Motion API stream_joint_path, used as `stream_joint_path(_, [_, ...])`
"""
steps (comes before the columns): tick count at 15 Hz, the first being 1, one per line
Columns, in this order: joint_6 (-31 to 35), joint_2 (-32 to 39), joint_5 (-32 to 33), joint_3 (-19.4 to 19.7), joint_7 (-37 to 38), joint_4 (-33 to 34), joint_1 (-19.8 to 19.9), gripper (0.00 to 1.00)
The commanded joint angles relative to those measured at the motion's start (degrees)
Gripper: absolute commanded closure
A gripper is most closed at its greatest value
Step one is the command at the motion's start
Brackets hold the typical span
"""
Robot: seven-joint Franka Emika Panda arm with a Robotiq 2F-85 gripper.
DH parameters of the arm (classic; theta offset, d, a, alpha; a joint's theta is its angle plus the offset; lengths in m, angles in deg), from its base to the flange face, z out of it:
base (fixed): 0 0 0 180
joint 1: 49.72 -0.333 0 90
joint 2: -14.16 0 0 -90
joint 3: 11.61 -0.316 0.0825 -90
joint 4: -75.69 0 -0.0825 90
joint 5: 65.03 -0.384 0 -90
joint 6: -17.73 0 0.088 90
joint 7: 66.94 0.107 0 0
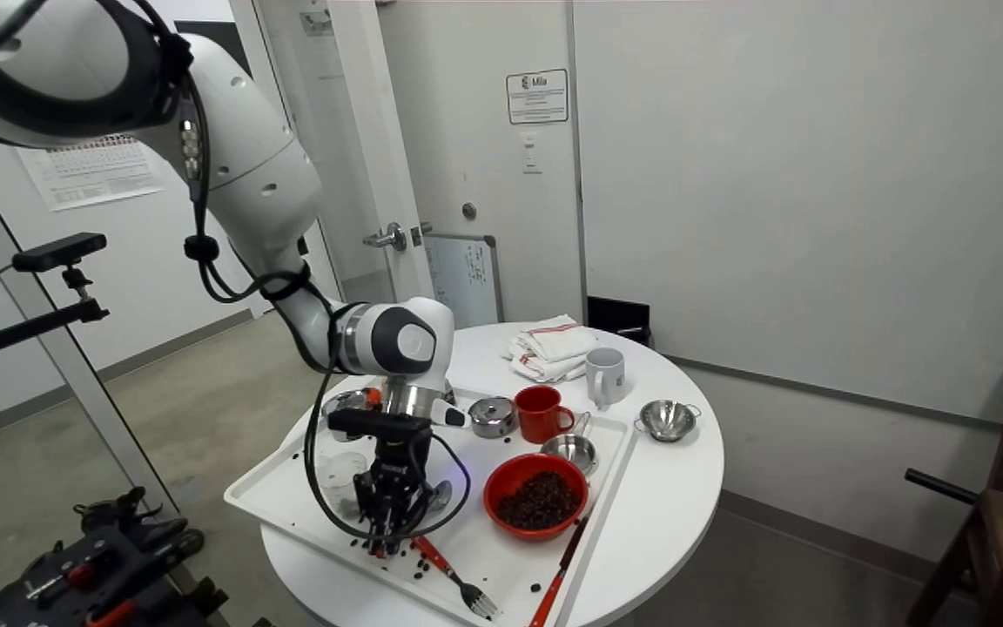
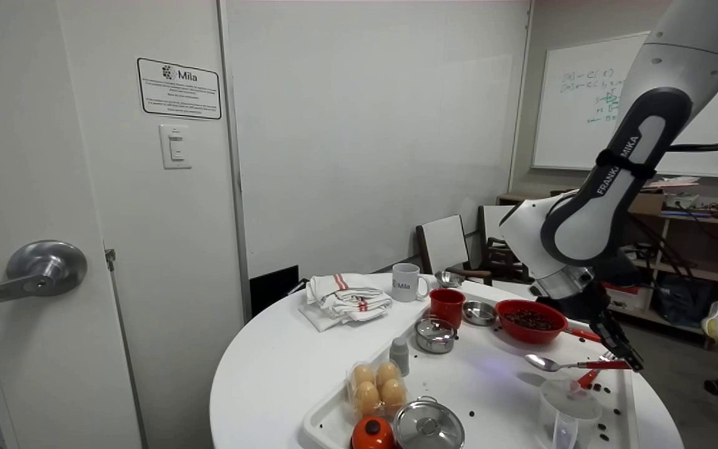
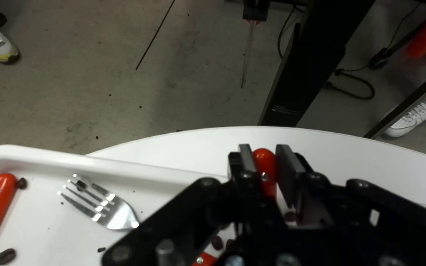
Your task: Use the spoon to mix the contents in the orange bowl
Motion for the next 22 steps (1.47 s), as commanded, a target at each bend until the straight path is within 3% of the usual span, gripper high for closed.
stream_joint_path(1, [-2.1, 2.2, 0.0, 0.4, 0.0, 4.0, -0.6, 0.92])
stream_joint_path(6, [-3.9, 4.4, 0.1, 0.5, 0.3, 8.5, -0.9, 0.92])
stream_joint_path(22, [-5.4, 21.0, -1.7, 0.5, 2.6, 32.8, -1.2, 0.95])
